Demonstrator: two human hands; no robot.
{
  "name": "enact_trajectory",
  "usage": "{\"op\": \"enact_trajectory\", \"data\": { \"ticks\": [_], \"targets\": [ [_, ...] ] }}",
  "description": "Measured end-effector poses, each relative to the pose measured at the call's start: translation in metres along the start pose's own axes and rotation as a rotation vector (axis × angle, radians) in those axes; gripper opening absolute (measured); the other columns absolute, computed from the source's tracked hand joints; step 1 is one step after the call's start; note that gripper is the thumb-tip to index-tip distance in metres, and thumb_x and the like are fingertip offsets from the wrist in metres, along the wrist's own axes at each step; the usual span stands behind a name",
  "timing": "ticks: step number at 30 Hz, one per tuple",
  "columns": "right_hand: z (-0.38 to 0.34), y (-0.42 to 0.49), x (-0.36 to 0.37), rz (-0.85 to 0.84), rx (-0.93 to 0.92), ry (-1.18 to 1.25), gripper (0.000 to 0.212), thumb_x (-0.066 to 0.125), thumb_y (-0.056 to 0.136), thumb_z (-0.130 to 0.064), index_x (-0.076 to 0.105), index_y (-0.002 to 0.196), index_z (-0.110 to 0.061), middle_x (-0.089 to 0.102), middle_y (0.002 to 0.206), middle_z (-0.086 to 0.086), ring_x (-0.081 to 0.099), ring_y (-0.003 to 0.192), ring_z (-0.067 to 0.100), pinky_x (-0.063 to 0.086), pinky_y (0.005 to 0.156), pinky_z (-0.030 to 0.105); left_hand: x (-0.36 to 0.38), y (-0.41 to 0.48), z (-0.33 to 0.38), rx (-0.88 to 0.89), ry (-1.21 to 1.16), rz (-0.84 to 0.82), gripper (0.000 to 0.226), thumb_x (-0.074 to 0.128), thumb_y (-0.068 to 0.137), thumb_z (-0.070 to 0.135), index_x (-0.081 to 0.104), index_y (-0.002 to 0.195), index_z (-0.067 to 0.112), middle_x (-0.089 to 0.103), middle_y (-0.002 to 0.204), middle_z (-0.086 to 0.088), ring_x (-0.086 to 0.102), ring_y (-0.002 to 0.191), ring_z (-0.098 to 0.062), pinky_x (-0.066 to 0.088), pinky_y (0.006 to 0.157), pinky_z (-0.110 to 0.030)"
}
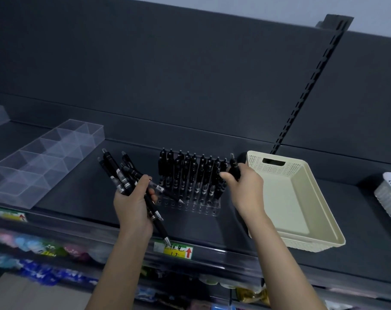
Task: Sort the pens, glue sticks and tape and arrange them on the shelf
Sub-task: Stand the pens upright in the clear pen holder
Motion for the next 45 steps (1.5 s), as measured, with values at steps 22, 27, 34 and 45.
{"op": "enact_trajectory", "data": {
  "ticks": [22, 27, 34, 45],
  "targets": [
    [-0.007, -0.012, 0.023, 0.151, 0.350, 0.013, 0.021, 0.075, 0.080, -0.021, 0.063, 0.090, -0.006, 0.068, 0.075, 0.010, 0.059, 0.065, 0.024, 0.040, 0.061, 0.027, -0.003, 0.051, 0.019, -0.113, 0.074, -0.144, 0.021, 0.069, 0.085, 0.009, 0.055, 0.100, 0.010, 0.060, 0.074, 0.000, 0.054, 0.057, -0.008, 0.046, 0.048, -0.022],
    [-0.009, -0.013, 0.027, 0.167, 0.369, -0.001, 0.022, 0.073, 0.082, -0.019, 0.064, 0.095, -0.003, 0.061, 0.062, 0.009, 0.050, 0.054, 0.021, 0.050, 0.061, 0.036, -0.005, 0.059, 0.019, -0.141, 0.091, -0.183, 0.018, 0.068, 0.085, 0.008, 0.055, 0.096, 0.009, 0.060, 0.074, -0.001, 0.054, 0.057, -0.008, 0.045, 0.047, -0.022],
    [-0.016, -0.017, 0.028, 0.145, 0.374, -0.020, 0.013, 0.069, 0.084, -0.013, 0.060, 0.076, -0.009, 0.062, 0.068, 0.010, 0.055, 0.067, 0.026, 0.041, 0.062, 0.029, -0.005, 0.065, 0.021, -0.170, 0.105, -0.195, 0.016, 0.068, 0.085, 0.006, 0.055, 0.094, 0.009, 0.060, 0.075, -0.003, 0.054, 0.056, -0.009, 0.045, 0.045, -0.021],
    [-0.001, -0.019, 0.034, 0.153, 0.407, 0.102, 0.017, 0.073, 0.080, -0.017, 0.059, 0.071, -0.015, 0.063, 0.064, 0.007, 0.060, 0.062, 0.031, 0.054, 0.062, 0.041, -0.005, 0.058, 0.017, -0.189, 0.128, -0.198, 0.014, 0.067, 0.085, 0.005, 0.055, 0.090, 0.009, 0.059, 0.074, -0.003, 0.053, 0.055, -0.009, 0.045, 0.045, -0.020]
  ]
}}
Point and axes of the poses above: each hand's wrist, its own y-axis towards the middle knuckle, its own x-axis out of the palm, z = x × y, the point moved 2 cm from there along y, towards the middle knuckle
